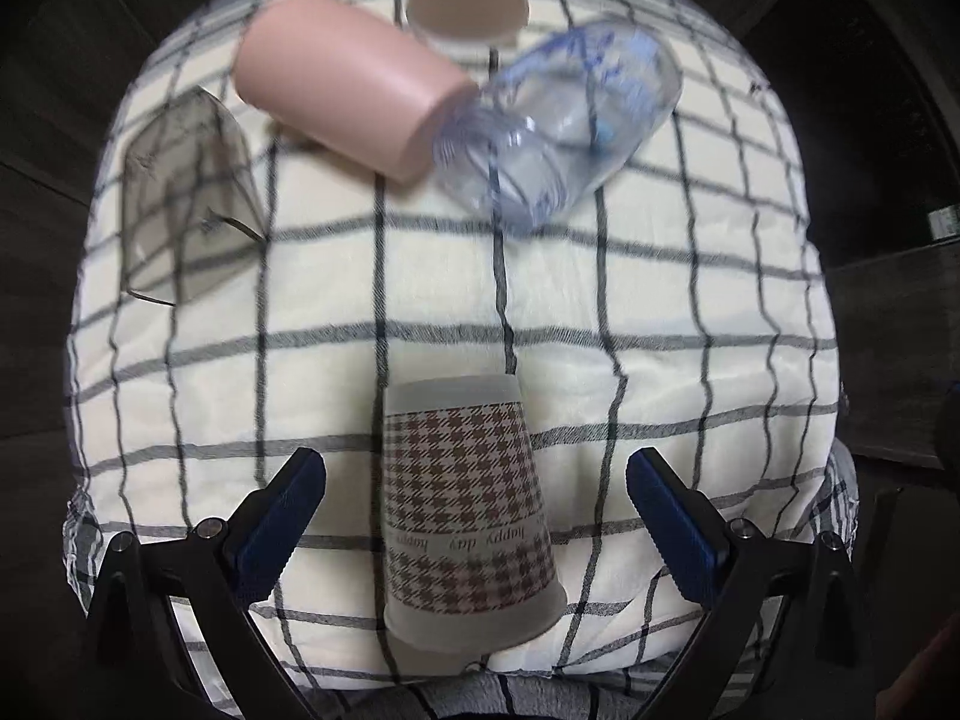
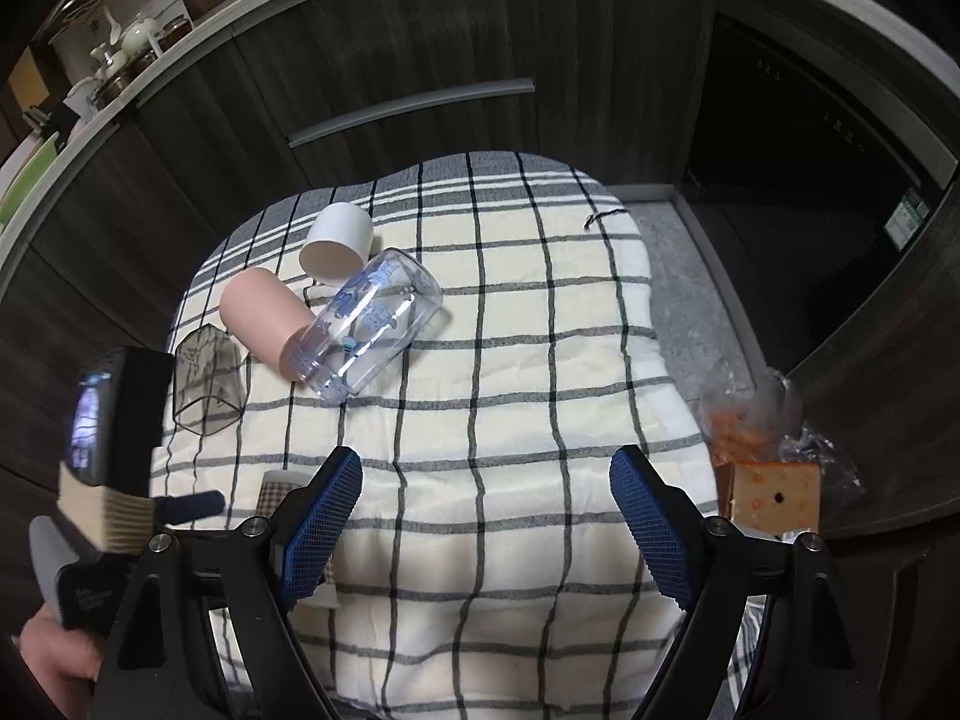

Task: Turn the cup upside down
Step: 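Lower the inverted cup onto the cloth and open the right tool, then grasp the inverted paper cup with the left tool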

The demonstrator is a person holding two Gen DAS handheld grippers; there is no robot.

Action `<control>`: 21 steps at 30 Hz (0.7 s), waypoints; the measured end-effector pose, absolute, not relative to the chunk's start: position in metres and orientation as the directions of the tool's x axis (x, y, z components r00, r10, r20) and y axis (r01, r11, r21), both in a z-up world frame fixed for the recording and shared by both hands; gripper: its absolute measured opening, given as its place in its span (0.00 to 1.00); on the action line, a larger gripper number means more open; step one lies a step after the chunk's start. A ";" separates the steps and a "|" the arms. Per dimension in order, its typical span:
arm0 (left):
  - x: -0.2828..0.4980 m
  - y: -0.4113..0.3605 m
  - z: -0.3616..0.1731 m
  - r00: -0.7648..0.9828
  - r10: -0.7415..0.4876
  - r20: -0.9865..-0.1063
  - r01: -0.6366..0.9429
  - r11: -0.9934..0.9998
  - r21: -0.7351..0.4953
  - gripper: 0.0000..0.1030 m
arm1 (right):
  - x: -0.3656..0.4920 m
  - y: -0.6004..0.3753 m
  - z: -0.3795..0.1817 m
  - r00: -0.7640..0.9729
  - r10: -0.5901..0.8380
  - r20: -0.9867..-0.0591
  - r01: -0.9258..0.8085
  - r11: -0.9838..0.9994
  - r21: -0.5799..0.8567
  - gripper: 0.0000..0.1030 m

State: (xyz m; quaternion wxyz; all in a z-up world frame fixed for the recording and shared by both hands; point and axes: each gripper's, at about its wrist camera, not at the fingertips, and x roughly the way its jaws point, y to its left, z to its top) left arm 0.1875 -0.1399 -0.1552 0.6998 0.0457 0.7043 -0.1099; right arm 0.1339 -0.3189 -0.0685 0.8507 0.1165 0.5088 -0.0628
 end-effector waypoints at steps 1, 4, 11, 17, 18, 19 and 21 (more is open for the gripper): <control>0.188 -0.141 -0.160 -0.039 -0.086 -0.996 0.218 0.972 -0.093 0.96 | 0.135 -0.320 -0.071 0.472 0.015 -0.881 0.226 0.964 0.137 0.82; 0.190 -0.146 -0.175 -0.119 -0.085 -0.989 0.220 0.969 -0.109 0.89 | 0.139 -0.324 -0.077 0.462 0.032 -0.886 0.231 0.960 0.156 0.82; 0.194 -0.148 -0.200 -0.206 -0.055 -0.977 0.210 0.973 -0.099 0.58 | 0.149 -0.329 -0.091 0.440 0.074 -0.895 0.245 0.949 0.199 0.82; 0.194 -0.148 -0.201 -0.186 -0.056 -0.981 0.231 0.968 -0.099 0.57 | 0.152 -0.329 -0.098 0.428 0.096 -0.898 0.244 0.945 0.217 0.82; 0.195 -0.147 -0.198 -0.176 -0.060 -0.983 0.232 0.967 -0.100 0.56 | 0.151 -0.329 -0.098 0.429 0.096 -0.898 0.246 0.945 0.218 0.82; 0.195 -0.147 -0.196 -0.168 -0.066 -0.984 0.231 0.967 -0.104 0.56 | 0.151 -0.329 -0.098 0.430 0.097 -0.898 0.248 0.944 0.220 0.82; 0.194 -0.150 -0.181 -0.114 -0.068 -0.991 0.243 0.965 -0.095 0.56 | 0.150 -0.330 -0.098 0.432 0.098 -0.897 0.254 0.941 0.224 0.82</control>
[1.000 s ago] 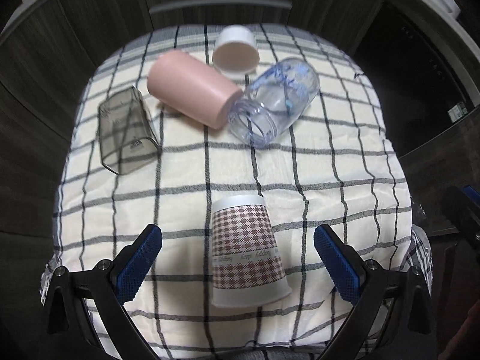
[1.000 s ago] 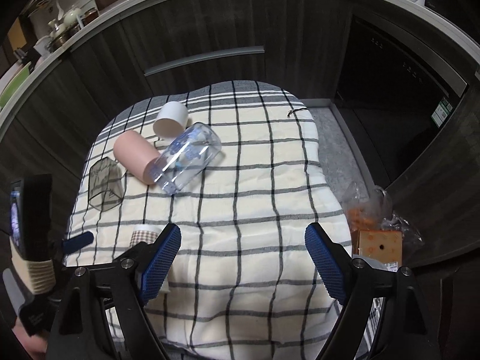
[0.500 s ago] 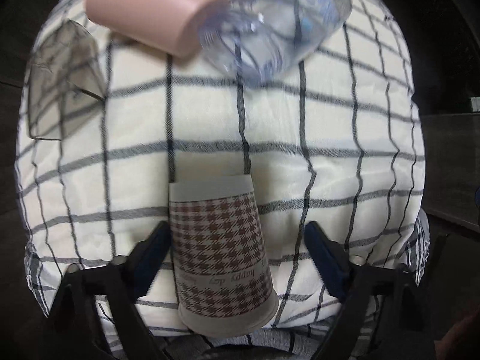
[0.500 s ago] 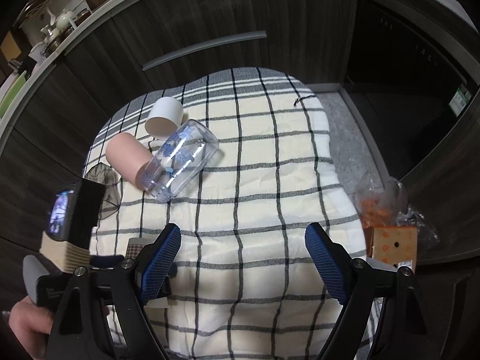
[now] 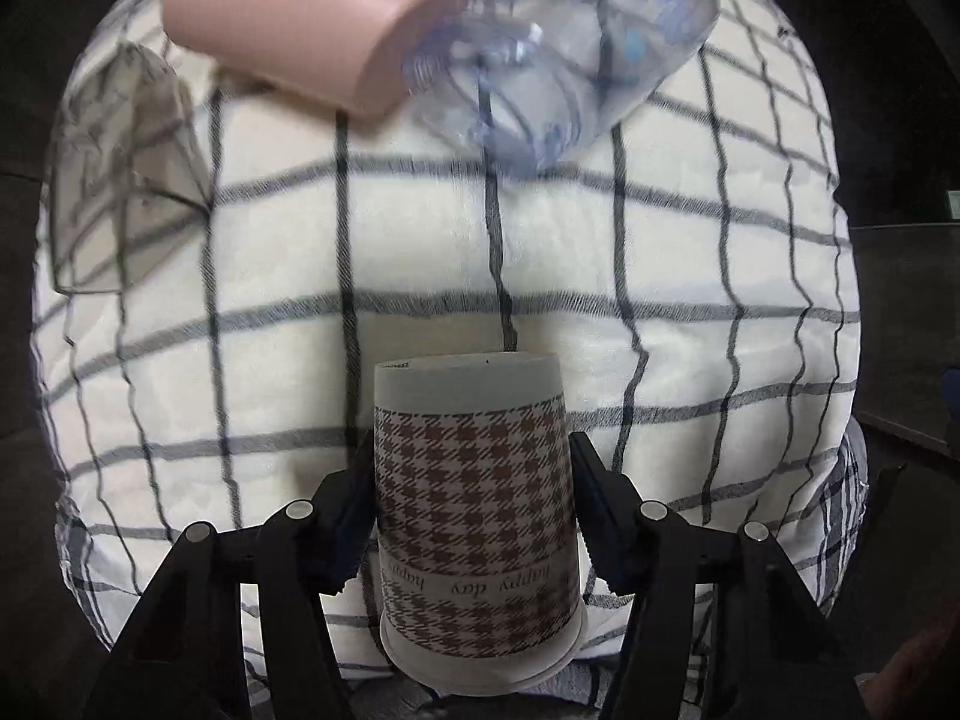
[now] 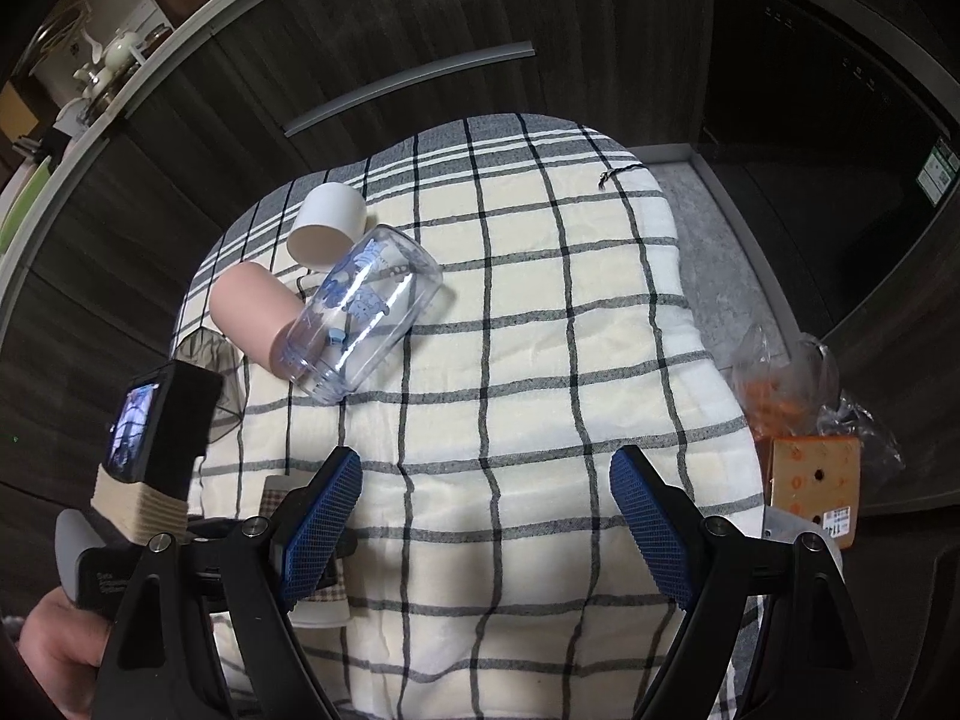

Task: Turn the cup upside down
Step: 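Grasp the inverted paper cup with the left tool, then set the cup down rim-down with the left tool and release it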

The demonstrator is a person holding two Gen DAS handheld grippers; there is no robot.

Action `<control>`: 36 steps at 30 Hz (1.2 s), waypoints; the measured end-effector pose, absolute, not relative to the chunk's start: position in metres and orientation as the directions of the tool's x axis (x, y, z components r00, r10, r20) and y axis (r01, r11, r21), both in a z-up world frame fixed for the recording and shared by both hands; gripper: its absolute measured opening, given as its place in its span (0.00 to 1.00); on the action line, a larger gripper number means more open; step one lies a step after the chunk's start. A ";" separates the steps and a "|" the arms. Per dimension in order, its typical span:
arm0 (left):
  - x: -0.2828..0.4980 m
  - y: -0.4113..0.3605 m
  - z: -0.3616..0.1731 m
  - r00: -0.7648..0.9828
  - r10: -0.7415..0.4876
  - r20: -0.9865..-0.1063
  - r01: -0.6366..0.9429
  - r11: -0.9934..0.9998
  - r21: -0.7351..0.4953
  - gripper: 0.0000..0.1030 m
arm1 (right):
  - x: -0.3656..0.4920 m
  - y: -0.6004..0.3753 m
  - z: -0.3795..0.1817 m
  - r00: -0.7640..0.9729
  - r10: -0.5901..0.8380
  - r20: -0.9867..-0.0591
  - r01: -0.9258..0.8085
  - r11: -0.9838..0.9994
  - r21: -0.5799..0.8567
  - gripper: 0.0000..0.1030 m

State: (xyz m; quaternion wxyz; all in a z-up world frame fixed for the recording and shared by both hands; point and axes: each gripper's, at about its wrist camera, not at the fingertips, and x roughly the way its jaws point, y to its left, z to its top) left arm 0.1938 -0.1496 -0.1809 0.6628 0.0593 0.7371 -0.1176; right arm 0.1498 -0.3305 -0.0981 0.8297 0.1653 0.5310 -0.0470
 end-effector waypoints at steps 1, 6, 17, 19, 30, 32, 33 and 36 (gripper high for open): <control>0.195 -0.148 -0.173 -0.083 -0.071 -0.994 0.254 0.963 -0.090 0.56 | 0.149 -0.331 -0.097 0.434 0.097 -0.896 0.256 0.940 0.226 0.82; 0.182 -0.144 -0.134 0.155 -0.131 -0.979 0.299 0.951 -0.080 0.57 | 0.144 -0.334 -0.093 0.451 0.090 -0.888 0.265 0.936 0.229 0.82; 0.170 -0.122 -0.116 0.636 -0.299 -0.711 0.323 0.940 -0.106 0.57 | 0.137 -0.319 -0.098 0.483 0.064 -0.873 0.251 0.945 0.209 0.82; 0.164 -0.119 -0.117 0.729 -0.295 -0.618 0.330 0.942 -0.060 0.57 | 0.137 -0.313 -0.102 0.481 0.060 -0.875 0.247 0.948 0.201 0.82; 0.173 -0.112 -0.155 0.689 -0.261 -0.676 0.301 0.952 -0.061 0.57 | 0.136 -0.301 -0.115 0.439 0.060 -0.896 0.244 0.952 0.184 0.82; 0.170 -0.111 -0.154 0.689 -0.263 -0.676 0.299 0.952 -0.065 0.57 | 0.136 -0.299 -0.114 0.437 0.058 -0.898 0.241 0.954 0.178 0.82; 0.169 -0.110 -0.153 0.686 -0.265 -0.678 0.299 0.952 -0.070 0.58 | 0.136 -0.298 -0.113 0.437 0.057 -0.898 0.238 0.955 0.176 0.82; 0.162 -0.108 -0.158 0.672 -0.261 -0.693 0.292 0.953 -0.076 0.59 | 0.134 -0.297 -0.111 0.437 0.056 -0.898 0.232 0.957 0.173 0.82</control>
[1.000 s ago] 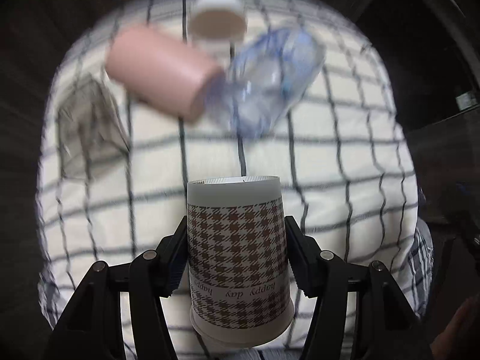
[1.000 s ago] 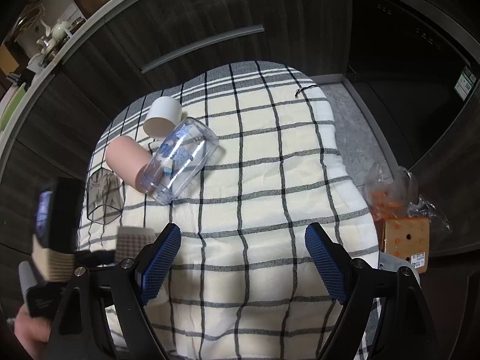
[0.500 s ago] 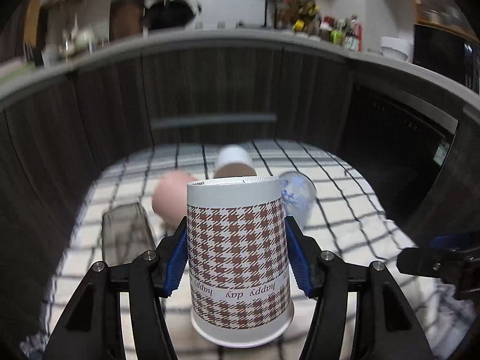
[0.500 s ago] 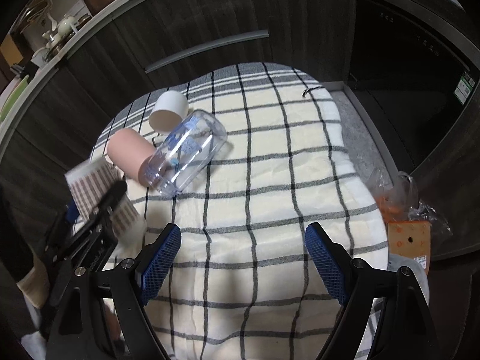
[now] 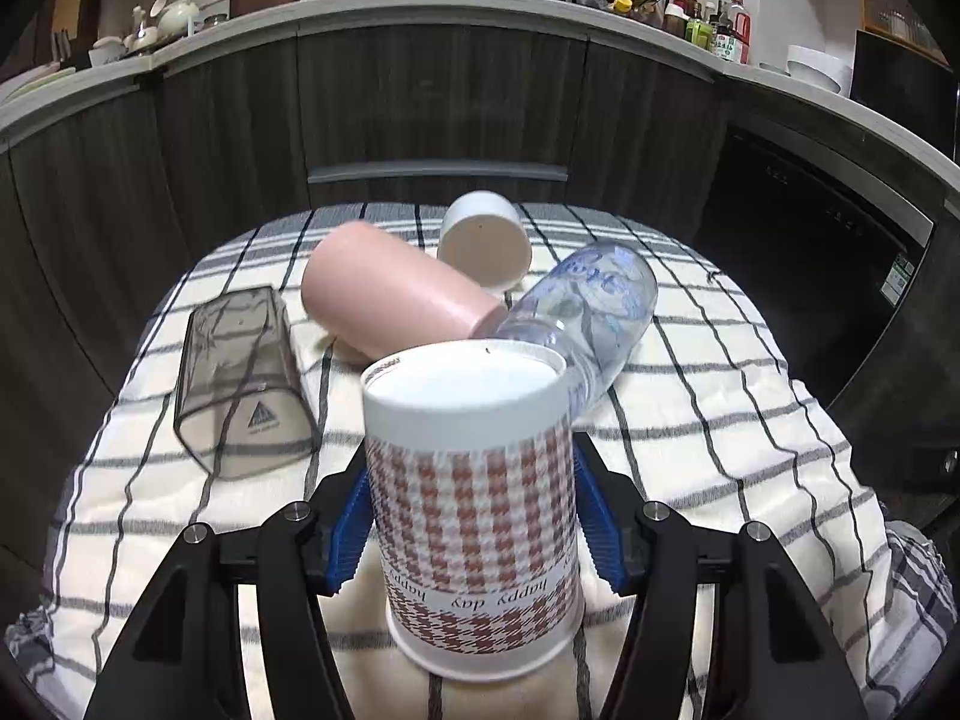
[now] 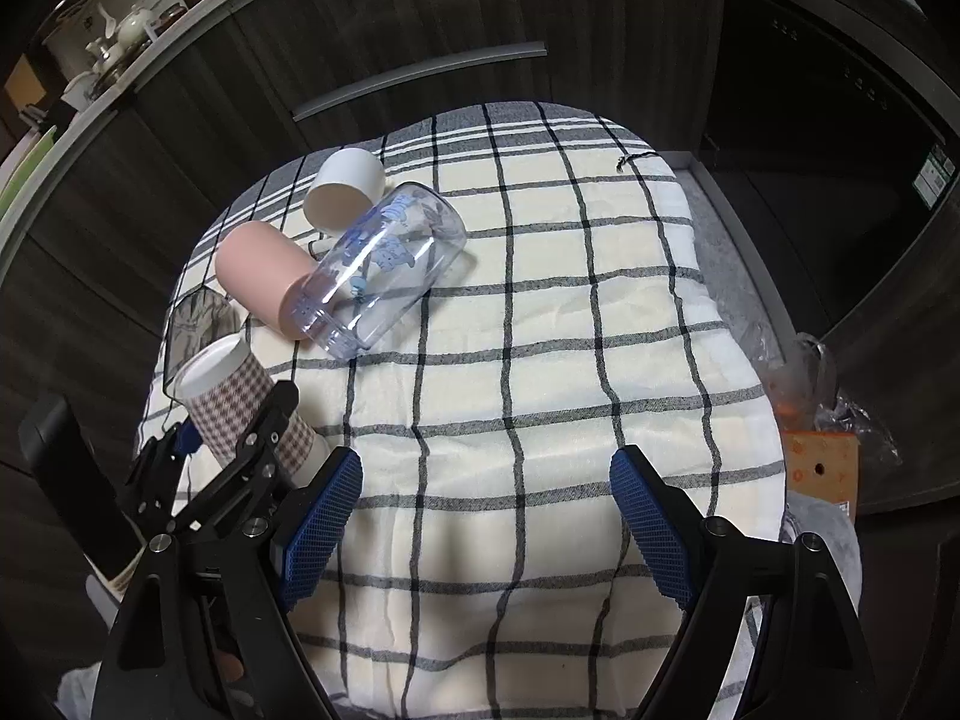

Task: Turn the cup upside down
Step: 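Set the cup down rim-down with the left tool and release it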

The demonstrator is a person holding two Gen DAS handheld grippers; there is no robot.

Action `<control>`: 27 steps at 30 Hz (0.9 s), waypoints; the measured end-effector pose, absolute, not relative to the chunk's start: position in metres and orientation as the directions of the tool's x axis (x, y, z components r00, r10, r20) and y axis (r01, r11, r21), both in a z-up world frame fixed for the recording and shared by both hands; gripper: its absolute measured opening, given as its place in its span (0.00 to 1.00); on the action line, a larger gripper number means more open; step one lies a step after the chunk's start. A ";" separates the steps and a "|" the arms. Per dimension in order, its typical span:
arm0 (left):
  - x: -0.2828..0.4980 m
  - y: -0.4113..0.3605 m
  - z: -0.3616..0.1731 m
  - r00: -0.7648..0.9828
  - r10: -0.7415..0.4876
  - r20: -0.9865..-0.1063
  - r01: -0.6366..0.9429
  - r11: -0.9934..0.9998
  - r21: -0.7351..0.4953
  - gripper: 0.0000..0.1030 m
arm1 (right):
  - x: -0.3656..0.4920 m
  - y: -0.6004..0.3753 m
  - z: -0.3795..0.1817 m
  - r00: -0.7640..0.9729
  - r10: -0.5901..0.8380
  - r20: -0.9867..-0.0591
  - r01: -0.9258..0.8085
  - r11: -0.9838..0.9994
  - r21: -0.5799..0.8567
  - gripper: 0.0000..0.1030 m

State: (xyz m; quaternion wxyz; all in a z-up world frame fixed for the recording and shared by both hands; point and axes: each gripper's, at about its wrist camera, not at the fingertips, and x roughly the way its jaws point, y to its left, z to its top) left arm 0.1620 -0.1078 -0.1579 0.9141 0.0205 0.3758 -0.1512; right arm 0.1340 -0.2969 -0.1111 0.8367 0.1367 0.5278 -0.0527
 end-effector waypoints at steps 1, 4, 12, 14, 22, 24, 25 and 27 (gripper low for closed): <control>0.159 -0.107 -0.160 0.666 -0.260 -0.699 0.288 0.954 -0.080 0.59 | 0.133 -0.296 -0.111 0.436 0.057 -0.898 0.231 0.957 0.173 0.82; 0.151 -0.104 -0.166 0.653 -0.254 -0.714 0.282 0.956 -0.082 0.59 | 0.131 -0.294 -0.109 0.437 0.057 -0.897 0.227 0.959 0.171 0.82; 0.135 -0.099 -0.164 0.649 -0.245 -0.721 0.278 0.958 -0.076 0.75 | 0.122 -0.290 -0.108 0.439 0.056 -0.897 0.214 0.963 0.165 0.82; 0.132 -0.099 -0.159 0.657 -0.238 -0.715 0.279 0.958 -0.063 0.77 | 0.120 -0.291 -0.106 0.443 0.061 -0.895 0.217 0.961 0.173 0.82; 0.121 -0.091 -0.138 0.678 -0.220 -0.702 0.268 0.962 -0.042 0.83 | 0.110 -0.287 -0.089 0.492 0.071 -0.868 0.197 0.962 0.190 0.82; 0.118 -0.086 -0.131 0.679 -0.208 -0.704 0.253 0.967 -0.041 0.85 | 0.107 -0.285 -0.085 0.505 0.073 -0.860 0.188 0.963 0.192 0.82; 0.117 -0.083 -0.129 0.677 -0.199 -0.709 0.244 0.969 -0.038 0.86 | 0.107 -0.285 -0.083 0.509 0.074 -0.858 0.185 0.964 0.192 0.82; 0.115 -0.078 -0.124 0.666 -0.191 -0.721 0.232 0.972 -0.043 0.86 | 0.105 -0.282 -0.079 0.517 0.070 -0.853 0.179 0.966 0.188 0.82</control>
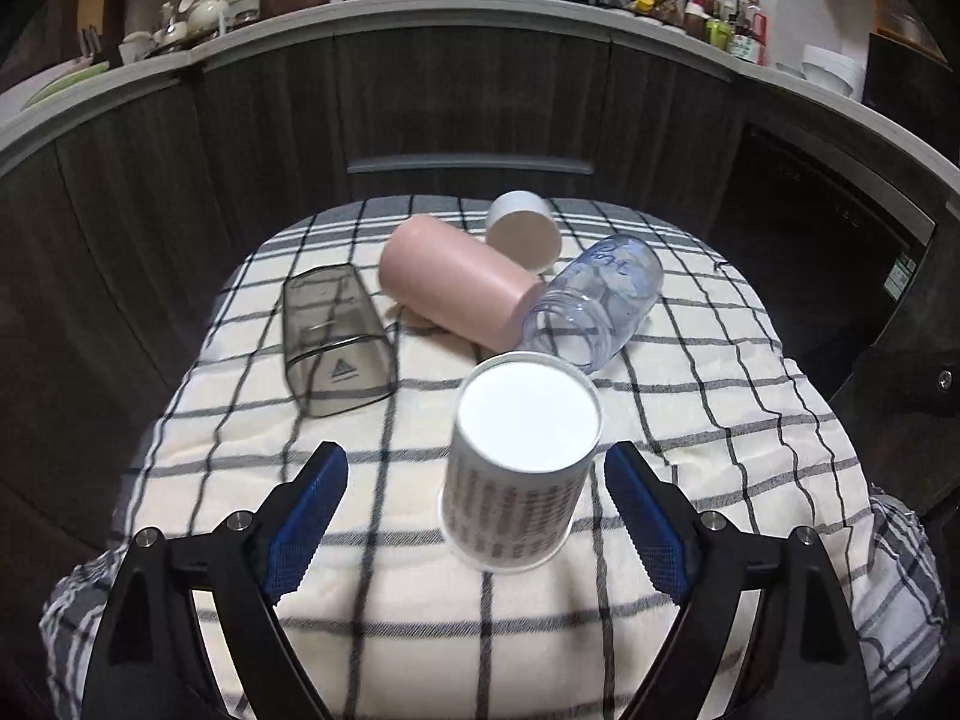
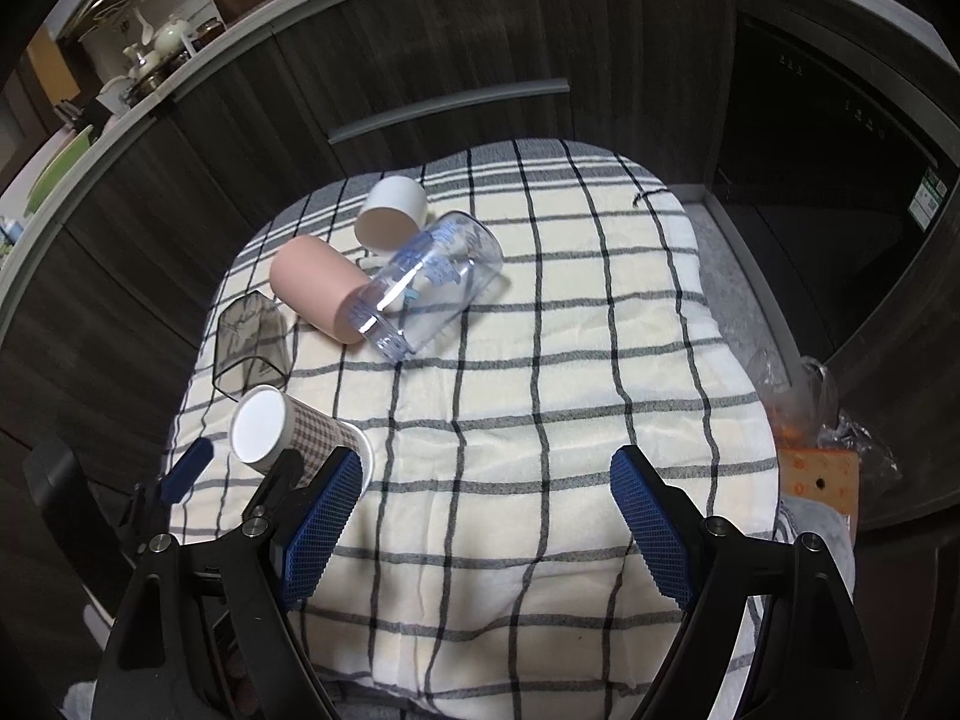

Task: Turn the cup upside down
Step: 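Set the cup down rim-down with the left tool and release it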

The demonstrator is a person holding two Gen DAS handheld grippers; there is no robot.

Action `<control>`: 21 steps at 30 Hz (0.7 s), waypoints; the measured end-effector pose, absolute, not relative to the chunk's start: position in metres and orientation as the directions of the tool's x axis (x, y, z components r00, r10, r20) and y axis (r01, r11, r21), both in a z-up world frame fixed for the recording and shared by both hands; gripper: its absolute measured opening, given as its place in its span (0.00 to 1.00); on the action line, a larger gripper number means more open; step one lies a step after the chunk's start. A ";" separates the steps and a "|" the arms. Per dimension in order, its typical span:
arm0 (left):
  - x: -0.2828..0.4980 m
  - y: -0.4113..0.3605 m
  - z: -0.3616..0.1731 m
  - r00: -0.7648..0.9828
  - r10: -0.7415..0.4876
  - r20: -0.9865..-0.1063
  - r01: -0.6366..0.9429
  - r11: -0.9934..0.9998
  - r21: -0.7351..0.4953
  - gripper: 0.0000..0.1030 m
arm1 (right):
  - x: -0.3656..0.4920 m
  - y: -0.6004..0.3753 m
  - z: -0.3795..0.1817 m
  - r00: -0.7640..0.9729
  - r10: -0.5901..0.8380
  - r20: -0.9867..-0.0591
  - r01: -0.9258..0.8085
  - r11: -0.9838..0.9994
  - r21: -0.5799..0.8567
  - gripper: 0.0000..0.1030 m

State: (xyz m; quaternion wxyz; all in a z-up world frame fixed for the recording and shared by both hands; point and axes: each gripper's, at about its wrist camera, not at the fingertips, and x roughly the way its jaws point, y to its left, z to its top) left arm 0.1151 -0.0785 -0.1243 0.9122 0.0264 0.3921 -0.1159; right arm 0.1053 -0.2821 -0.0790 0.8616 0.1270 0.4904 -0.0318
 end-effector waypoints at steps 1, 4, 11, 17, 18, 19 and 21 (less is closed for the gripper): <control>0.114 -0.076 -0.121 0.659 -0.182 -0.730 0.222 0.974 -0.043 0.86 | 0.104 -0.280 -0.076 0.525 0.065 -0.848 0.175 0.968 0.182 0.82; 0.107 -0.071 -0.112 0.646 -0.182 -0.742 0.216 0.975 -0.051 0.86 | 0.101 -0.274 -0.068 0.554 0.046 -0.832 0.157 0.975 0.158 0.82; 0.094 -0.058 -0.089 0.649 -0.179 -0.740 0.189 0.979 -0.071 0.88 | 0.093 -0.262 -0.052 0.633 -0.004 -0.774 0.129 0.987 0.100 0.82; 0.086 -0.047 -0.070 0.671 -0.147 -0.727 0.155 0.986 -0.056 0.88 | 0.086 -0.255 -0.042 0.687 -0.024 -0.727 0.124 0.989 0.085 0.82; 0.085 -0.046 -0.068 0.675 -0.144 -0.724 0.153 0.987 -0.054 0.89 | 0.084 -0.253 -0.041 0.695 -0.025 -0.719 0.122 0.989 0.083 0.82; 0.084 -0.045 -0.065 0.678 -0.144 -0.721 0.151 0.987 -0.054 0.89 | 0.082 -0.251 -0.039 0.706 -0.028 -0.707 0.120 0.989 0.081 0.82; 0.082 -0.042 -0.061 0.683 -0.139 -0.717 0.142 0.988 -0.057 0.90 | 0.079 -0.248 -0.036 0.727 -0.037 -0.685 0.120 0.990 0.073 0.82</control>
